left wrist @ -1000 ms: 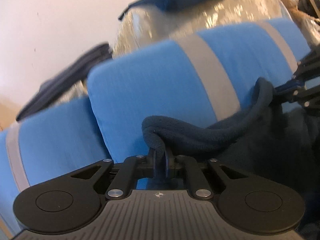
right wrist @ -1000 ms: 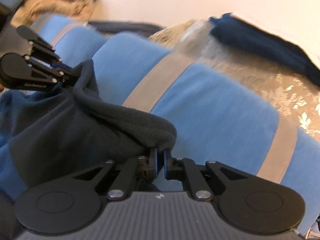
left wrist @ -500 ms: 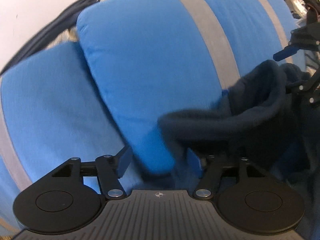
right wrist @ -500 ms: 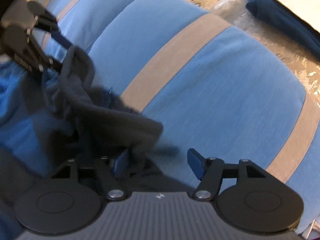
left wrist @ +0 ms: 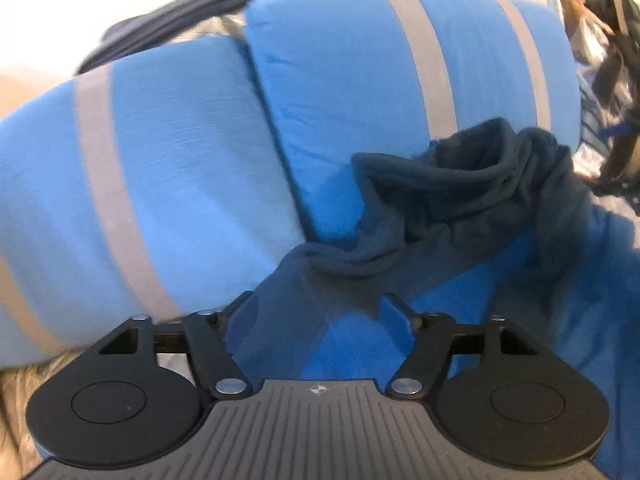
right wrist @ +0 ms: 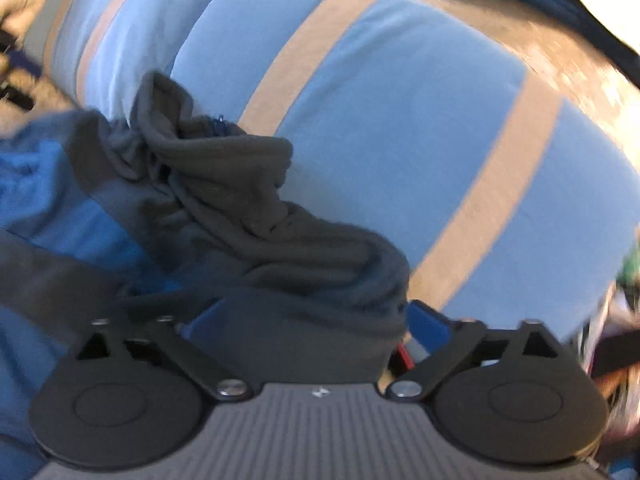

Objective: Fold clothes
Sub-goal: 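Open both grippers and release the hood onto the pillows, then move the left gripper to the blue sleeve cuff and grasp it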

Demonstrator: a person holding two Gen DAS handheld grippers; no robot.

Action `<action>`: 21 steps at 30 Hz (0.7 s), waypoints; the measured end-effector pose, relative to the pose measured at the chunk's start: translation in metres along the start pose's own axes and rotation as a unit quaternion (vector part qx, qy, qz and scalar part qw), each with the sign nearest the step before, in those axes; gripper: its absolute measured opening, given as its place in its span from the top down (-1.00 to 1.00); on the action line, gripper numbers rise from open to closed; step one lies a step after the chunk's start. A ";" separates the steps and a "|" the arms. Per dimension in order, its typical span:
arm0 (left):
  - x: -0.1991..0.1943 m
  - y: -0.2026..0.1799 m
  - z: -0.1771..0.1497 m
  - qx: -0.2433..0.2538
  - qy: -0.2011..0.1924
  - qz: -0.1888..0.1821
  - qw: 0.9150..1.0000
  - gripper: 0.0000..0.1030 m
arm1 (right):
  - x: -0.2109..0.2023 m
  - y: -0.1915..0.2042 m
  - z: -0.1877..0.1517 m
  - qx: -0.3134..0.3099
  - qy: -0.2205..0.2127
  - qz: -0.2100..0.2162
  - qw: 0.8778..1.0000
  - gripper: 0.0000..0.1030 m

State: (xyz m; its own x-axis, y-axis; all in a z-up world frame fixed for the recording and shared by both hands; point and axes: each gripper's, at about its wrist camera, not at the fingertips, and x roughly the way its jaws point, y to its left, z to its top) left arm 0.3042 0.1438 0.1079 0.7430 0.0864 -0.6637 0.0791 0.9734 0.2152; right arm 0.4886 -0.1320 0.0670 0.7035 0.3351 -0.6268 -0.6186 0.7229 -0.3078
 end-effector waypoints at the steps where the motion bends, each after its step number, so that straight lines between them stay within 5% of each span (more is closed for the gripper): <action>1: -0.010 0.003 -0.002 -0.010 -0.002 0.006 1.000 -0.44 | -0.008 -0.002 -0.004 0.019 0.003 0.001 1.000 -1.00; 10: -0.095 0.037 -0.033 -0.138 -0.008 0.045 0.989 -0.56 | -0.071 0.022 -0.030 0.104 0.012 0.021 0.994 -1.00; 21: -0.159 0.064 -0.081 -0.223 -0.025 0.024 0.974 -0.56 | -0.152 0.062 -0.059 0.176 -0.004 0.062 0.982 -1.00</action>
State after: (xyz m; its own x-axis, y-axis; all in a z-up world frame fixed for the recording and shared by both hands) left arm 0.1371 0.2096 0.1695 0.7708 0.1353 -0.6225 -0.2454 0.9648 -0.0941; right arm 0.3225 -0.1736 0.1005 0.6337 0.4380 -0.6377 -0.5421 0.8395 0.0380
